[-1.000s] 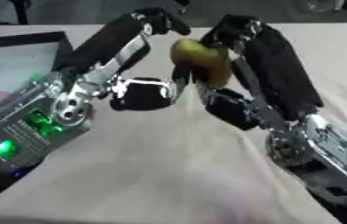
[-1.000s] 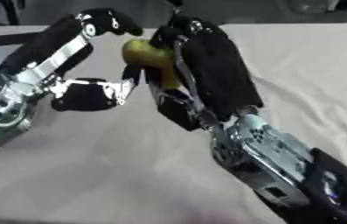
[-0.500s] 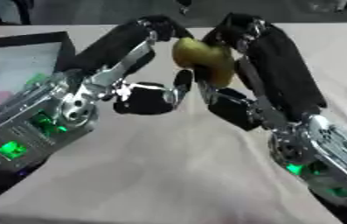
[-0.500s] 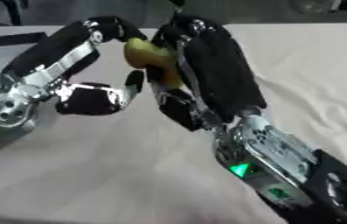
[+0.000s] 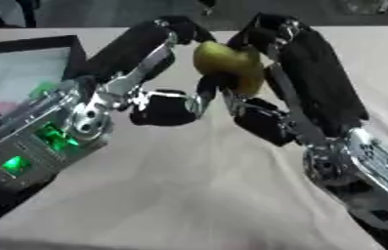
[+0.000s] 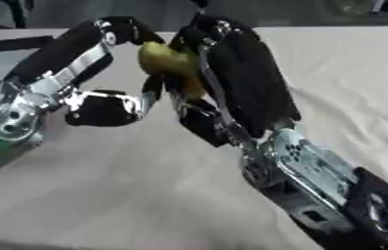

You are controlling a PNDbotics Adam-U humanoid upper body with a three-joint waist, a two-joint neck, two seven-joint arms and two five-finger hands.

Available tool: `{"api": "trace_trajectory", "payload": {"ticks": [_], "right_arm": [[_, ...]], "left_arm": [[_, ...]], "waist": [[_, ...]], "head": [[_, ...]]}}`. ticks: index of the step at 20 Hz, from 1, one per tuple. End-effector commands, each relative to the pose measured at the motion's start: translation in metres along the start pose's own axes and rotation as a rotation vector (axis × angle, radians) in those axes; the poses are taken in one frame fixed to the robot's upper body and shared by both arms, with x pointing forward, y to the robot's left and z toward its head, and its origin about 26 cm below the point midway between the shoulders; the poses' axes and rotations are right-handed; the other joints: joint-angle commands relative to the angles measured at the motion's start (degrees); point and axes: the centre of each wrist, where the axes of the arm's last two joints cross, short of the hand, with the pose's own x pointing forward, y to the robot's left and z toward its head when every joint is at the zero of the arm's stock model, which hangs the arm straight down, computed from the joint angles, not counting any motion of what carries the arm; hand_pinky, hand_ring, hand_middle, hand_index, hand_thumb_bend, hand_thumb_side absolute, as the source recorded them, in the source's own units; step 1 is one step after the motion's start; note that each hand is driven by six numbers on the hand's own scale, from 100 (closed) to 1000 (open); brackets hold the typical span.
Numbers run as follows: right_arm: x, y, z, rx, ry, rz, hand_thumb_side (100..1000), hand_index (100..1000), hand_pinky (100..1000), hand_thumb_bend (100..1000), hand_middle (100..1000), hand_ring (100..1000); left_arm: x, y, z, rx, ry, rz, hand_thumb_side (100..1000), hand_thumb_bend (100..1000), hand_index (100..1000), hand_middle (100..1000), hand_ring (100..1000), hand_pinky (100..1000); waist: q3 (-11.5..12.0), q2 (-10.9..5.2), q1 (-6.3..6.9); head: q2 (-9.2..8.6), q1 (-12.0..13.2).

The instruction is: Pick up the objects with one hand, pass them to the other hand, and then place them into the box on the other side of the table.

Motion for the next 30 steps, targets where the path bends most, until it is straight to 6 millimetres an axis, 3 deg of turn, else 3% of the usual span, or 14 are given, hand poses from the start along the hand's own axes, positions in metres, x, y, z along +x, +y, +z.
{"api": "trace_trajectory", "payload": {"ticks": [1, 9, 15, 18, 30], "right_arm": [[0.0017, -0.0093, -0.0031, -0.028, -0.020, 0.004, 100, 531, 759, 100, 552, 703], [0.0021, -0.0089, -0.0029, -0.028, -0.019, 0.002, 100, 530, 757, 100, 551, 702], [0.0023, -0.0089, -0.0030, -0.033, -0.019, -0.001, 100, 529, 756, 100, 551, 701], [0.0024, -0.0089, -0.0030, -0.035, -0.018, -0.004, 100, 529, 754, 100, 551, 700], [0.0027, -0.0090, -0.0033, -0.044, -0.018, -0.012, 100, 530, 751, 100, 552, 699]], "left_arm": [[0.0030, 0.0081, -0.0006, 0.045, -0.025, 0.011, 250, 100, 813, 773, 835, 1000], [0.0047, 0.0060, -0.0008, 0.061, -0.049, 0.049, 254, 100, 791, 749, 822, 1000], [0.0062, 0.0055, -0.0012, 0.071, -0.050, 0.066, 260, 100, 725, 655, 767, 1000], [0.0074, 0.0056, -0.0017, 0.079, -0.059, 0.080, 268, 100, 645, 587, 690, 1000], [0.0095, 0.0025, -0.0019, 0.081, -0.069, 0.111, 269, 100, 453, 486, 607, 1000]], "waist": [[-0.01, -1.26, 0.66], [0.03, -1.26, 0.70], [0.01, -1.26, 0.70], [0.01, -1.28, 0.74], [-0.03, -1.29, 0.70]], "head": [[-0.68, -0.04], [-0.64, -0.11], [-0.57, -0.17], [-0.55, -0.26], [-0.30, -0.63]]}}
